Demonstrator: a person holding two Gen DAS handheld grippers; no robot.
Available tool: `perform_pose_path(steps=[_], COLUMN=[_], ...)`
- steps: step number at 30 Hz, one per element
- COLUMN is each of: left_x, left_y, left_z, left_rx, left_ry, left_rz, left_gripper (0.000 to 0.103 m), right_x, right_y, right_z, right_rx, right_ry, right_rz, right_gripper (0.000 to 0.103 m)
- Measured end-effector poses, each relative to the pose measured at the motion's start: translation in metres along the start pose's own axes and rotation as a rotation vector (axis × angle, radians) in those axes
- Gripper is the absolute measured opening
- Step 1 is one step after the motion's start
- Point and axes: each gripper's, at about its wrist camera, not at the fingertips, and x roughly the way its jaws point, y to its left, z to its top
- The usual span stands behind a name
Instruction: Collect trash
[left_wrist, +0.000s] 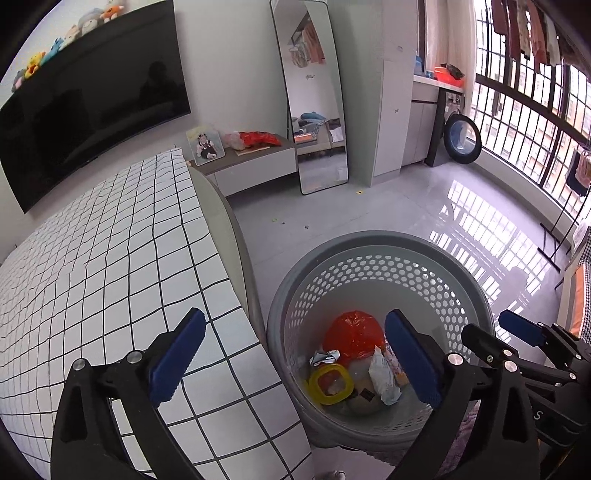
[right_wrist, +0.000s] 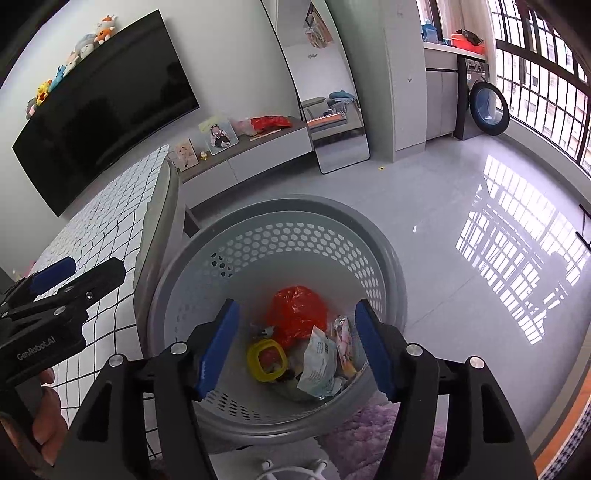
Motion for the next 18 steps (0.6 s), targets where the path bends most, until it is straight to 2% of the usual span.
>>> perform_pose_path(steps=[18], left_x=[-0.0074], left_y=[0.0103], left_z=[-0.0037], left_rx=[-0.021], left_ry=[-0.006], left_rz=[0.022], left_gripper=[0.097], right_x=[-0.0051], right_y=[0.0069], right_z=[-0.0006], right_rx=[-0.004], right_ry=[-0.015], right_rz=[-0.013], right_gripper=[0.067])
